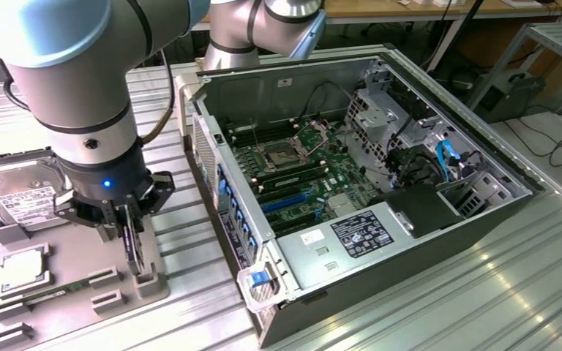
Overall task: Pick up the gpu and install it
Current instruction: 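Pick up the gpu and move the gpu toward the slot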
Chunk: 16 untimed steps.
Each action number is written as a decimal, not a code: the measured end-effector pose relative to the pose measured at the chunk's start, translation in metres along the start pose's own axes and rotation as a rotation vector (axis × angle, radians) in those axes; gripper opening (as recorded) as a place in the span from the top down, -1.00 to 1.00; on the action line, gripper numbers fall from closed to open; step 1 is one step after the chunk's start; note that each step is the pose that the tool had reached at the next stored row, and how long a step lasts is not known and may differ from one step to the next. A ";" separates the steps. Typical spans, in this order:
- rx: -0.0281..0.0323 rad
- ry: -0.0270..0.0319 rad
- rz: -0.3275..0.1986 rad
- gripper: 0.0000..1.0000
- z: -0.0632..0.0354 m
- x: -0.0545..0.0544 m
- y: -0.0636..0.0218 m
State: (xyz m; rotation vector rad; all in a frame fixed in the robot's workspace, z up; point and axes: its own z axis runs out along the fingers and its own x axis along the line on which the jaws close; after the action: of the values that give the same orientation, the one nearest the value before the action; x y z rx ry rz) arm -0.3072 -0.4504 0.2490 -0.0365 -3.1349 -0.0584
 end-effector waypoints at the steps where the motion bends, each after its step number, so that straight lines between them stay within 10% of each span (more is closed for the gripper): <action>1: 0.0000 0.0001 0.000 0.44 -0.0018 0.000 0.0000; 16: 0.0002 0.0003 0.000 0.44 -0.0140 0.000 0.0005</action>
State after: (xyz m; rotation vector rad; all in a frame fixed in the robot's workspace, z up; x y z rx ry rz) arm -0.3072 -0.4504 0.2631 -0.0365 -3.1346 -0.0581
